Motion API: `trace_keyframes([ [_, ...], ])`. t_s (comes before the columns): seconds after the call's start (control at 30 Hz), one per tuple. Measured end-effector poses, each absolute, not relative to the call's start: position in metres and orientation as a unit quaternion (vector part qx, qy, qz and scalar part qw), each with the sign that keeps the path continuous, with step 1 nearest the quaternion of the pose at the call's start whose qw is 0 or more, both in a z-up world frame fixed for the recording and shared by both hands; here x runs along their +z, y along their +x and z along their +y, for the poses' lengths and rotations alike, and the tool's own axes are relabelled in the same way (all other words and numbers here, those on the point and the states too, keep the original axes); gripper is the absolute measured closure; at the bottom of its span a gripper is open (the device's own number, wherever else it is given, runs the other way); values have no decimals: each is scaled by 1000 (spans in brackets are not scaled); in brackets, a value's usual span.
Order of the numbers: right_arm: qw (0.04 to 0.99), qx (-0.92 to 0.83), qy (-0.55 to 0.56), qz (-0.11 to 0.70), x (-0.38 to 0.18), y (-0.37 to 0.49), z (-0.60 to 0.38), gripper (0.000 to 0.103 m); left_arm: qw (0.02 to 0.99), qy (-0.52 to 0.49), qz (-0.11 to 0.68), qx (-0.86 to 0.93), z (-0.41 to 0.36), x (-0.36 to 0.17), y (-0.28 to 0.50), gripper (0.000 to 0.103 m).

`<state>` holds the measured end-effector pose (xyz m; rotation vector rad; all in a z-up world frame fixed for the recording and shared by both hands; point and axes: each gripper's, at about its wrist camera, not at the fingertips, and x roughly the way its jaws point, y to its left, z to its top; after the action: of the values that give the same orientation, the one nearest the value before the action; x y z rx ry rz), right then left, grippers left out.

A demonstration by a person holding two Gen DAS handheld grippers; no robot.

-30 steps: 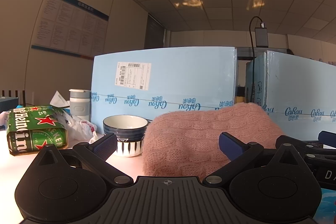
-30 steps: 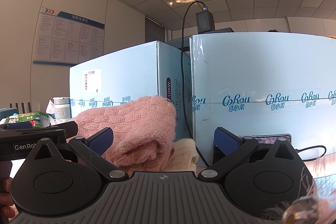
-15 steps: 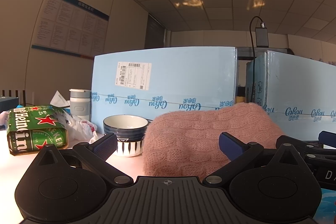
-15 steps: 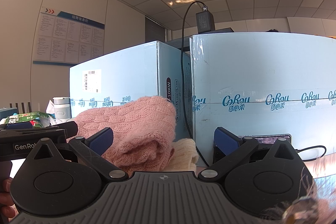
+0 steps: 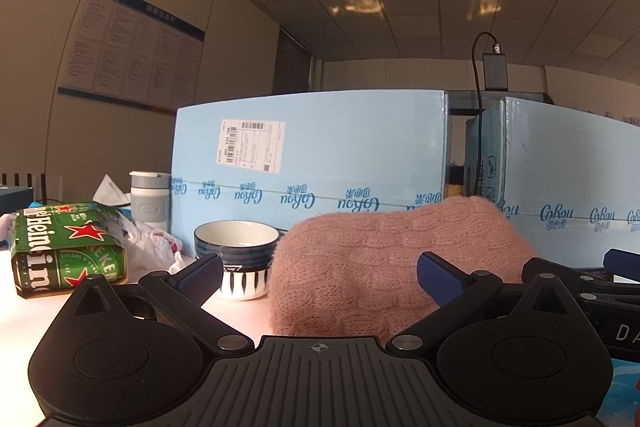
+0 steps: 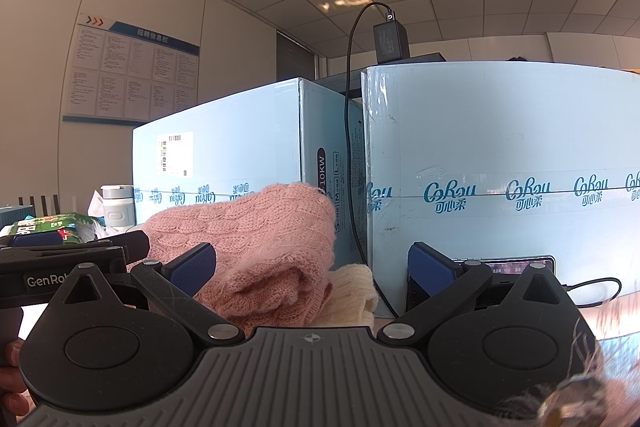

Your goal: Fold clothes

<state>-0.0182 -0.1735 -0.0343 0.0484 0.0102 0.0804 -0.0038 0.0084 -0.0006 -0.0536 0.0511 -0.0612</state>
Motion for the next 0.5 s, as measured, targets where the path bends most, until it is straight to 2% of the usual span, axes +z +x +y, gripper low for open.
trace_keyframes([
  [0.5, 999, 40, 24, 5, -34, -18, -173, 0, 999, -27, 25, -33, 8, -1, -4, 0],
])
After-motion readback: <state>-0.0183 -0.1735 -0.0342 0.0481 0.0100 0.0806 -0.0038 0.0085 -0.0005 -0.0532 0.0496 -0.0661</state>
